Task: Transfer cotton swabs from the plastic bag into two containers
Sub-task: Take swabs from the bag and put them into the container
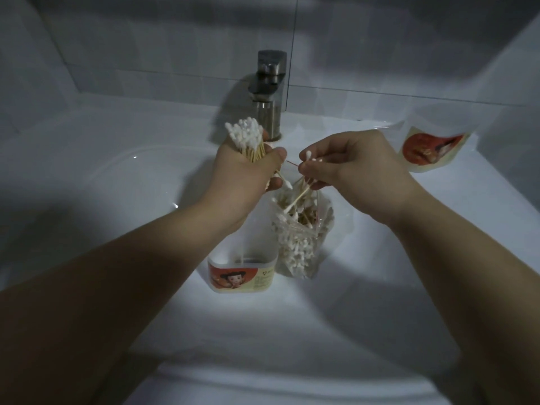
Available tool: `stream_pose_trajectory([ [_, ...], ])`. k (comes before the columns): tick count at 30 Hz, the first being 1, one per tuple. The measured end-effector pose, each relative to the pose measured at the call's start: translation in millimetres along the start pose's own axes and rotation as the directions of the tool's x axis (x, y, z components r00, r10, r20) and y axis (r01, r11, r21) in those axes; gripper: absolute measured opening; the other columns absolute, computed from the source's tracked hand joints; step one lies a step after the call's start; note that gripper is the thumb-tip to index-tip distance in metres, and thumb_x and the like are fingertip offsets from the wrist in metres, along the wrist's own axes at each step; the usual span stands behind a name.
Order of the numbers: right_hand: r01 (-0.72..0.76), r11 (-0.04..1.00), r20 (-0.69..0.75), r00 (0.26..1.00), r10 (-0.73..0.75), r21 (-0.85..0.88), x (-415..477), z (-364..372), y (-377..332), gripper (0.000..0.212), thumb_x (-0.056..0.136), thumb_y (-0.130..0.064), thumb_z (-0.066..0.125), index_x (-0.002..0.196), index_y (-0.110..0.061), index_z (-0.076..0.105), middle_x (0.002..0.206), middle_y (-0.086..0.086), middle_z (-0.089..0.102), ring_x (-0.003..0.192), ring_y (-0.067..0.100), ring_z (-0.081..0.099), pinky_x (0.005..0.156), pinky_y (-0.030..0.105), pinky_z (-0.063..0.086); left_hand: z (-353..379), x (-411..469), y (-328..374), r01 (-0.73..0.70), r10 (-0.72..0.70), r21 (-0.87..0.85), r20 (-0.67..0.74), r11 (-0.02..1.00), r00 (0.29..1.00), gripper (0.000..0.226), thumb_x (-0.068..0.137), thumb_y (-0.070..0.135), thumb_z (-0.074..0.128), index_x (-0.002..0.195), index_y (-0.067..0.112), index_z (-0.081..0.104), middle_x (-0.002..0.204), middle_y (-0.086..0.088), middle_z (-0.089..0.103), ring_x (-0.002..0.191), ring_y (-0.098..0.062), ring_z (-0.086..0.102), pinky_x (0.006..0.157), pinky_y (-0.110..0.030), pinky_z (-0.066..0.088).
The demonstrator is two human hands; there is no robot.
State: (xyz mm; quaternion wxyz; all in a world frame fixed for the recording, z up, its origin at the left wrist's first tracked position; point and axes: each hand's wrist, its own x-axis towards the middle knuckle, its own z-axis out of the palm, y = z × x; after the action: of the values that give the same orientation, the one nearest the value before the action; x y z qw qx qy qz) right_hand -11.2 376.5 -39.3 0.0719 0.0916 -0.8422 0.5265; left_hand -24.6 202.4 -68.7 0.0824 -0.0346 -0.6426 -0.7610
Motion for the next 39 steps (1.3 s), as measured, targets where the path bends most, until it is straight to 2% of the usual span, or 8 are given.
stream_pose_trajectory([
  [3, 0.032, 0.999, 0.019, 0.999, -0.032, -0.015, -1.7, 0.1, -1.7, 0.01, 0.084, -0.012, 0.083, 0.09, -0.017, 0.078, 0.075, -0.001, 0.077, 0.067, 0.015, 0.076, 0.071, 0.027, 0.063, 1.7, -1.7, -2.2, -0.031, 0.03, 0.054, 0.026, 0.998, 0.999, 0.024, 0.094, 0.002, 0.069, 0.098, 0.024, 0.061, 0.074, 0.007, 0.066, 0.067, -0.012, 0.064, 0.061, -0.028, 0.055],
  [7, 0.096, 0.993, 0.076, 0.993, -0.09, -0.067, -4.1, -0.3, -2.7, 0.009, 0.083, -0.014, 0.083, 0.09, -0.019, 0.078, 0.072, -0.002, 0.076, 0.065, 0.011, 0.074, 0.065, 0.017, 0.057, 3.1, -3.6, -0.4, -0.075, 0.075, 0.06, 0.001, 0.995, 0.997, 0.021, 0.094, 0.003, 0.07, 0.096, 0.024, 0.064, 0.079, 0.005, 0.073, 0.068, -0.009, 0.065, 0.064, -0.027, 0.057],
  [10, 0.125, 0.986, 0.124, 0.986, -0.111, -0.114, -5.4, 1.3, -1.9, 0.01, 0.082, -0.018, 0.084, 0.088, -0.023, 0.079, 0.072, -0.003, 0.076, 0.068, 0.01, 0.075, 0.073, 0.023, 0.061, 4.1, -3.7, 1.1, -0.107, 0.11, 0.047, -0.062, 0.993, 0.992, 0.021, 0.093, 0.005, 0.07, 0.088, 0.025, 0.066, 0.093, -0.008, 0.077, 0.068, -0.007, 0.066, 0.067, -0.029, 0.059],
  [13, 0.146, 0.977, 0.148, 0.981, -0.123, -0.154, -5.3, 4.6, 0.3, 0.009, 0.081, -0.022, 0.084, 0.086, -0.028, 0.079, 0.072, -0.009, 0.075, 0.07, 0.005, 0.074, 0.077, 0.026, 0.061, 4.7, -2.3, 1.5, -0.103, 0.103, 0.007, -0.133, 0.995, 0.986, 0.018, 0.092, 0.006, 0.072, 0.091, 0.024, 0.07, 0.084, 0.001, 0.077, 0.069, -0.006, 0.068, 0.07, -0.032, 0.06],
  [17, 0.171, 0.961, 0.159, 0.978, -0.138, -0.218, -4.8, 8.4, 2.0, 0.008, 0.08, -0.026, 0.084, 0.085, -0.031, 0.08, 0.074, -0.012, 0.075, 0.072, 0.001, 0.071, 0.074, 0.025, 0.058, 6.7, -4.6, 2.5, -0.104, 0.096, -0.073, -0.107, 0.992, 0.99, 0.02, 0.095, 0.007, 0.069, 0.096, 0.027, 0.066, 0.094, -0.001, 0.079, 0.075, -0.01, 0.07, 0.072, -0.039, 0.062],
  [25, 0.156, 0.969, 0.142, 0.981, -0.129, -0.193, -2.8, 6.4, 2.7, 0.008, 0.08, -0.024, 0.084, 0.083, -0.03, 0.079, 0.074, -0.012, 0.075, 0.072, 0.001, 0.072, 0.071, 0.021, 0.057, 4.5, -2.9, 7.4, -0.129, 0.123, -0.047, -0.107, 0.991, 0.987, 0.023, 0.102, 0.007, 0.058, 0.103, 0.03, 0.059, 0.092, 0.001, 0.077, 0.071, -0.008, 0.064, 0.066, -0.033, 0.059],
  [32, 0.188, 0.937, 0.223, 0.967, -0.124, -0.294, -5.3, 8.1, 1.2, 0.013, 0.08, -0.022, 0.085, 0.086, -0.032, 0.08, 0.076, -0.011, 0.076, 0.072, 0.001, 0.071, 0.077, 0.027, 0.06, 8.4, -2.5, 9.5, -0.022, -0.001, -0.301, -0.077, 0.953, 0.997, 0.02, 0.103, 0.003, 0.056, 0.105, 0.023, 0.057, 0.084, -0.003, 0.073, 0.07, -0.011, 0.063, 0.072, -0.037, 0.061],
  [39, 0.201, 0.92, 0.215, 0.968, -0.133, -0.336, -3.2, 9.2, 2.3, 0.013, 0.081, -0.024, 0.084, 0.089, -0.033, 0.08, 0.073, -0.014, 0.074, 0.069, -0.002, 0.069, 0.071, 0.02, 0.056, 8.6, -2.3, 8.9, 0.054, -0.076, -0.429, -0.033, 0.902, 0.997, 0.015, 0.104, 0.002, 0.054, 0.104, 0.018, 0.055, 0.079, -0.002, 0.074, 0.069, -0.01, 0.068, 0.073, -0.036, 0.062],
])
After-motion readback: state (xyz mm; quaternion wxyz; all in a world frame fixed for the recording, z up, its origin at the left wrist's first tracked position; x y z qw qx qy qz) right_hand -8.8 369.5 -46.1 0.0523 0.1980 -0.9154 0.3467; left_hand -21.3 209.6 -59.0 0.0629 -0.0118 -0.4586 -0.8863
